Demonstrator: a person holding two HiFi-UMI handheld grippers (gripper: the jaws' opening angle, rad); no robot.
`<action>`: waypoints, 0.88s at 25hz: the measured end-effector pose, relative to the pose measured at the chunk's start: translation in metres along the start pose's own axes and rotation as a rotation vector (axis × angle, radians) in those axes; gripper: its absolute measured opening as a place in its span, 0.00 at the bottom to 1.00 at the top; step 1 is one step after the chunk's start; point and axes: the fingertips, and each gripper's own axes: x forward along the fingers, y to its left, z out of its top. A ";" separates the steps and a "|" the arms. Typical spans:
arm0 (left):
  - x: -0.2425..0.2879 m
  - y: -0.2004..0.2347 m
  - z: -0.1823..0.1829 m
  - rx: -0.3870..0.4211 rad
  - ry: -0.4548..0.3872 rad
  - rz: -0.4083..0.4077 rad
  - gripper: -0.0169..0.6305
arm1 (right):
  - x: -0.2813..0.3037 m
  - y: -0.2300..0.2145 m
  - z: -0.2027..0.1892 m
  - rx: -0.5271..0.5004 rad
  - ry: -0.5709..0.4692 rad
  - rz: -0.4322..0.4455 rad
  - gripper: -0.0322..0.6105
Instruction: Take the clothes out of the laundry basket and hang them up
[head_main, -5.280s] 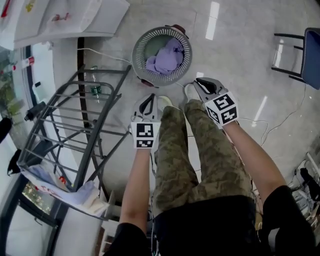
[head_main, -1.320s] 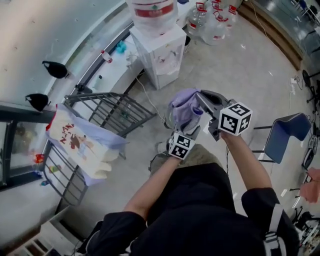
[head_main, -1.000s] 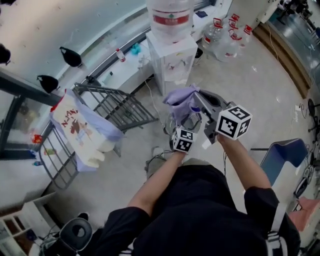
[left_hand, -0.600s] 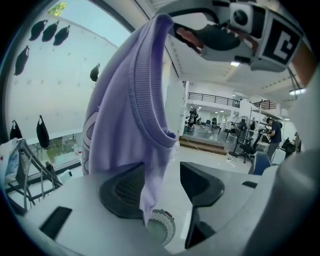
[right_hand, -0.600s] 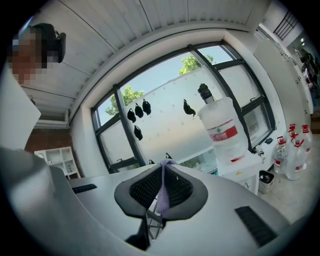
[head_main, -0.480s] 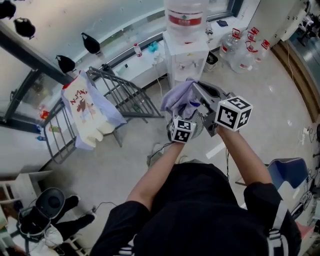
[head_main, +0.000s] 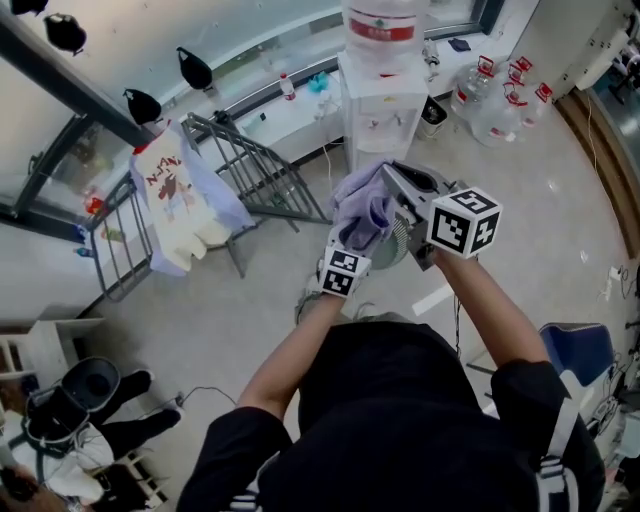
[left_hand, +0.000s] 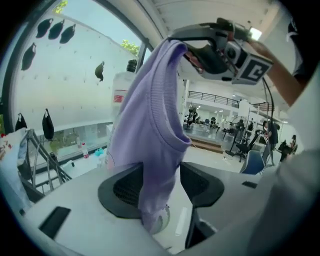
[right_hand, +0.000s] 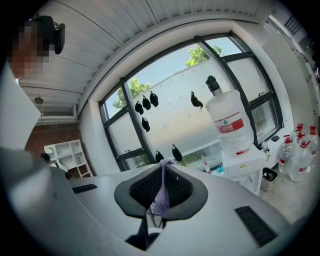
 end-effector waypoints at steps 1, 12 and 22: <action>-0.001 -0.014 -0.007 -0.009 0.006 -0.016 0.35 | 0.001 0.002 -0.001 0.002 0.004 0.001 0.07; 0.004 0.006 -0.019 -0.151 -0.058 0.183 0.18 | 0.006 0.014 -0.015 0.009 0.023 0.011 0.07; -0.108 0.068 -0.052 -0.174 -0.080 0.313 0.04 | 0.028 0.023 -0.036 -0.027 0.067 0.080 0.07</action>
